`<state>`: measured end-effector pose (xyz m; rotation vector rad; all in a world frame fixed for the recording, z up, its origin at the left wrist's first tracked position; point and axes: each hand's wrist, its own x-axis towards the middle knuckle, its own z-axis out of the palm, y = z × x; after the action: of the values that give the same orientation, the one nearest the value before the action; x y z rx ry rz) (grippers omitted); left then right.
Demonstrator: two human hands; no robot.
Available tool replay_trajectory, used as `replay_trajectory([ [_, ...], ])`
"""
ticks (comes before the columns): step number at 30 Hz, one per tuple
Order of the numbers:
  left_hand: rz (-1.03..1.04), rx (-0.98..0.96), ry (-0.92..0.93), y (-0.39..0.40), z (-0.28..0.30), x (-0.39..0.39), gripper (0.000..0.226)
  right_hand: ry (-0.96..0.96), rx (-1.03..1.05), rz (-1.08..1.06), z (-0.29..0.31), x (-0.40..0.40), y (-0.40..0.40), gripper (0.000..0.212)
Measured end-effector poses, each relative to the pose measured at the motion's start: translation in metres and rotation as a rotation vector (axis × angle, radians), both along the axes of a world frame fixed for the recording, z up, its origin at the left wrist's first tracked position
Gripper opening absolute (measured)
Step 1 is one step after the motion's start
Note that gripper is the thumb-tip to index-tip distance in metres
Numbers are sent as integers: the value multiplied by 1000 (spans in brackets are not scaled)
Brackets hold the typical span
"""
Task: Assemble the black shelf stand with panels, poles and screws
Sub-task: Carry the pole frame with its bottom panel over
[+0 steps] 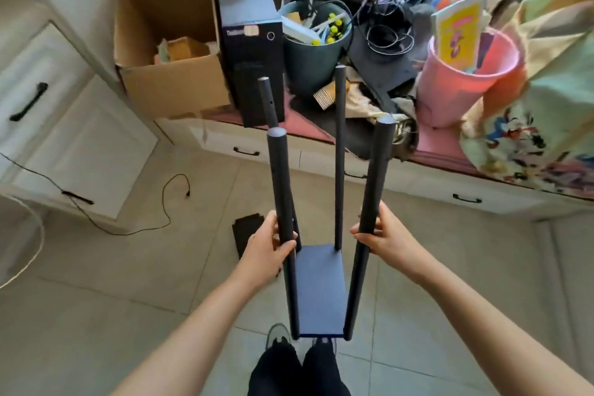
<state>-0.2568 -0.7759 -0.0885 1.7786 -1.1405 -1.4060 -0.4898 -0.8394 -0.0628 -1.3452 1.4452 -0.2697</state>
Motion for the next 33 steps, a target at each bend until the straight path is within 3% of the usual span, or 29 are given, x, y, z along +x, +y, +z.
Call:
replay_trajectory([
  [6,-91,21,-93,-38,-74,-33,36,24,25,-98,-77,-42,-8,30],
  [17,-159,66,-261,-65,-198,-95,37,47,-43,-305,-205,-87,-13,51],
  [27,-69,60,-297,-52,-255,-116,29,25,-107,-412,-284,-94,0,55],
  [33,-24,50,-250,-43,-272,-124,30,9,-159,-449,-309,-98,14,38],
])
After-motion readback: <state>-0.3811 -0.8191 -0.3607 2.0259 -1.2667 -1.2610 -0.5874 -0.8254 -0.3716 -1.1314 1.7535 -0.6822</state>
